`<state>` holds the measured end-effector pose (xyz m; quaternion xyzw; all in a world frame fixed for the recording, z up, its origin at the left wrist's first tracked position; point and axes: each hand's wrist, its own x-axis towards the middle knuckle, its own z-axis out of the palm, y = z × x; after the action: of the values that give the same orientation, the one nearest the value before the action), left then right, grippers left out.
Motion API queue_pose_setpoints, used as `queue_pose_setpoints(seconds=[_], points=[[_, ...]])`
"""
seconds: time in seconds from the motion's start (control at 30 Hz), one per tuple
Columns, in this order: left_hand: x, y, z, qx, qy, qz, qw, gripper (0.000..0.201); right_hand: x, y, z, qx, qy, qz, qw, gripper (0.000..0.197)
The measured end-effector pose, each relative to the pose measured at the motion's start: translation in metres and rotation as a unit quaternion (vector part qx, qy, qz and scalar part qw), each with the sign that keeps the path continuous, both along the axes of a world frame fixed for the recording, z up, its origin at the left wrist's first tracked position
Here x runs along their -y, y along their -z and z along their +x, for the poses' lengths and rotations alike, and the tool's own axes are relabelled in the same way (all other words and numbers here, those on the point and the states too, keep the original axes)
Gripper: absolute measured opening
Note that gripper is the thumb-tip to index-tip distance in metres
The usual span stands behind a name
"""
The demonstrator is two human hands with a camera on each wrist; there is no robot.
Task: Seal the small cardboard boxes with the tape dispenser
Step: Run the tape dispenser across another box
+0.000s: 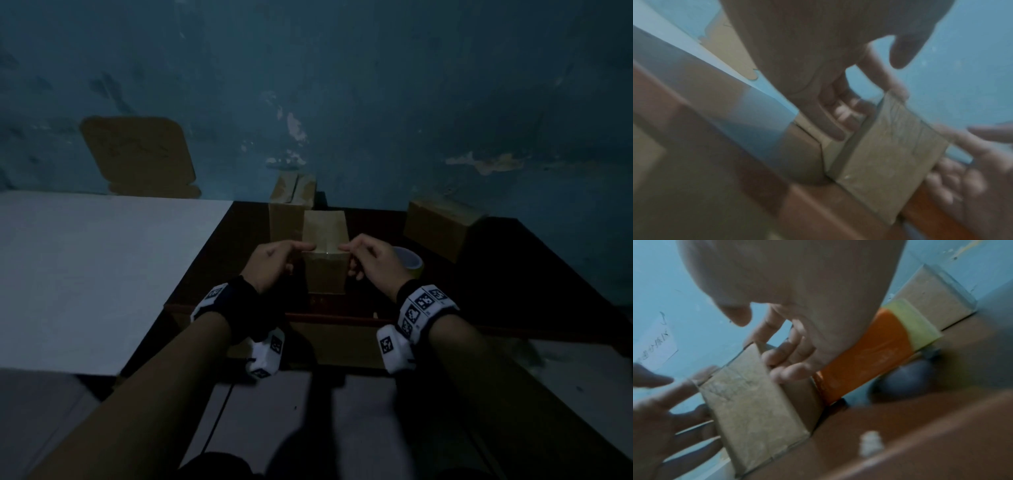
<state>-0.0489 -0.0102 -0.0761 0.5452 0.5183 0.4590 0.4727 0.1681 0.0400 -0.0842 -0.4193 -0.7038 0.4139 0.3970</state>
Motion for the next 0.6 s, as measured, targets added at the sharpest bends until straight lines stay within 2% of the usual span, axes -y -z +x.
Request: queue_pose_setpoints(seconds=[0.13, 0.2, 0.4, 0.6], points=[[-0.004, 0.003, 0.003, -0.066, -0.011, 0.056, 0.996, 0.015, -0.002, 0.003, -0.006, -0.005, 0.007, 0.035, 0.999, 0.016], [-0.007, 0.010, 0.005, -0.071, -0.029, 0.098, 0.992, 0.010, -0.003, 0.007, -0.007, -0.023, 0.007, 0.041, 0.999, 0.016], [-0.013, 0.027, 0.005, -0.117, -0.025, 0.178, 0.977, 0.015, -0.004, 0.018, -0.007, -0.039, 0.013, 0.062, 0.997, 0.016], [-0.016, 0.036, 0.012, -0.156, -0.061, 0.219, 0.961, 0.024, -0.006, 0.024, -0.012, -0.028, 0.037, 0.093, 0.995, 0.016]])
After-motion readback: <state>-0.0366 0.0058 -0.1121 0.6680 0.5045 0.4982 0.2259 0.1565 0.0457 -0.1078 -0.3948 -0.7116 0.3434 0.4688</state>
